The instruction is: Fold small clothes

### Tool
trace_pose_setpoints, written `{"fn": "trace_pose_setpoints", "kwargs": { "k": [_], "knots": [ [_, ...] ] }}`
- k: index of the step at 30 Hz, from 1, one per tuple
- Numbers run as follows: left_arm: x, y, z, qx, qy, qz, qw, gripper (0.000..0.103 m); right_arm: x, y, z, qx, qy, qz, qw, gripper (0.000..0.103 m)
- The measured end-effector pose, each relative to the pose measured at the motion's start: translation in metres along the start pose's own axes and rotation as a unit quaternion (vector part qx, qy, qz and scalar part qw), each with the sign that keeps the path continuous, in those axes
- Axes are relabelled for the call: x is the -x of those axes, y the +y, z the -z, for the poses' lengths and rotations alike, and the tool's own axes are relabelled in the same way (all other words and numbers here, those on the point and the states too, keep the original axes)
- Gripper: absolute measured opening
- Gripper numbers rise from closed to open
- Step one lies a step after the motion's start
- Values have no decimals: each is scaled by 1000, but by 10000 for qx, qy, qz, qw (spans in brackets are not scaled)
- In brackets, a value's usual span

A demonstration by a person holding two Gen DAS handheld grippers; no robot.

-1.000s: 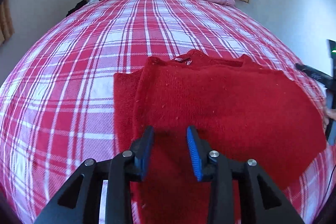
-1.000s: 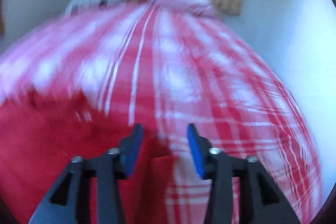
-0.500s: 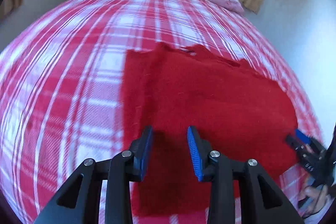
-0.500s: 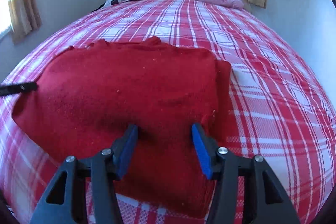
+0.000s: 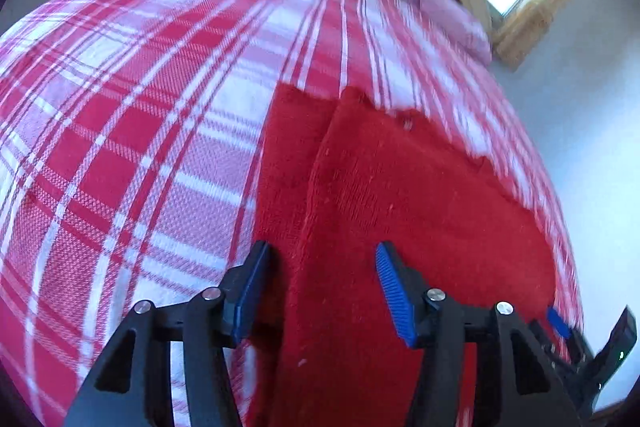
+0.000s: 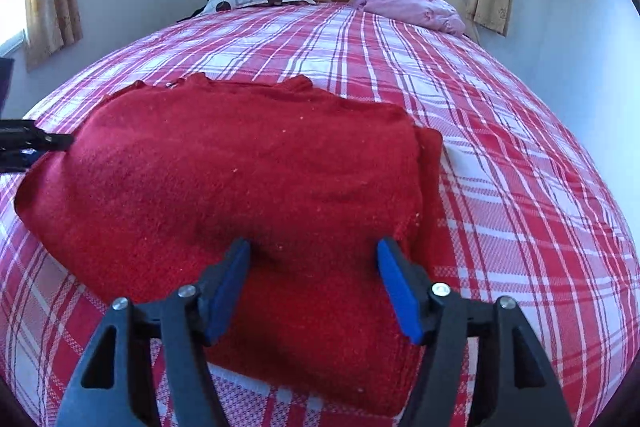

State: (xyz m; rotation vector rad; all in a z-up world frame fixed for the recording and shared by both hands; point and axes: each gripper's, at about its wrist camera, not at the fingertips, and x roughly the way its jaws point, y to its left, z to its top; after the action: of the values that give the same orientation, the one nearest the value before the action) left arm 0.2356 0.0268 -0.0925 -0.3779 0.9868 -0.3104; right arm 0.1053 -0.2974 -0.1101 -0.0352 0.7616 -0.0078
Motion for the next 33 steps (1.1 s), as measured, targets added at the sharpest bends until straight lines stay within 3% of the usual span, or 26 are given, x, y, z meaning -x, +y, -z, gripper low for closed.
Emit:
{"fn": "trace_pose_setpoints", "kwargs": {
  "k": [3, 6, 7, 9, 10, 13, 16, 18, 21, 25, 26, 28, 30, 33],
  "knots": [
    [1, -3, 0, 209, 93, 413, 9989, 56, 0, -2, 1, -64, -9, -73, 10000, 69],
    [0, -4, -2, 129, 117, 385, 9991, 52, -1, -2, 1, -62, 2, -132, 9999, 72],
    [1, -2, -1, 219, 93, 413, 9989, 47, -1, -2, 1, -58, 1, -140, 9999, 73],
    [-1, 6, 0, 497, 98, 519, 9974, 21, -1, -2, 1, -67, -5, -148, 9999, 73],
    [-2, 12, 0, 594, 102, 536, 9967, 14, -1, -2, 1, -77, -11, -159, 9998, 73],
    [-5, 24, -2, 904, 135, 774, 9928, 11, 0, -3, 1, -120, -27, -203, 9997, 73],
    [0, 19, -8, 943, 123, 663, 9933, 10, 1, -4, 1, -147, -40, -241, 9996, 73],
    [8, 12, -12, 909, 48, 632, 9938, 10, 7, -6, -1, -191, -111, -270, 9994, 72],
    [23, 0, -15, 749, -115, 615, 9952, 10, 33, -14, -4, -521, -577, -320, 9965, 72],
    [37, -24, -19, 519, -290, 629, 9962, 10, 50, -7, -16, -835, -739, -758, 9909, 72],
    [40, -28, -19, 492, -317, 640, 9962, 10, 49, 0, -20, -799, -719, -810, 9909, 70],
    [43, -36, -17, 422, -377, 641, 9963, 10, 41, 14, -29, -720, -682, -897, 9910, 43],
    [43, -39, -16, 402, -403, 633, 9964, 10, 22, 36, -41, -609, -509, -1066, 9911, 26],
    [41, -36, -16, 469, -367, 584, 9965, 10, -16, 59, -50, -771, -113, -1581, 9843, 25]
  ]
}}
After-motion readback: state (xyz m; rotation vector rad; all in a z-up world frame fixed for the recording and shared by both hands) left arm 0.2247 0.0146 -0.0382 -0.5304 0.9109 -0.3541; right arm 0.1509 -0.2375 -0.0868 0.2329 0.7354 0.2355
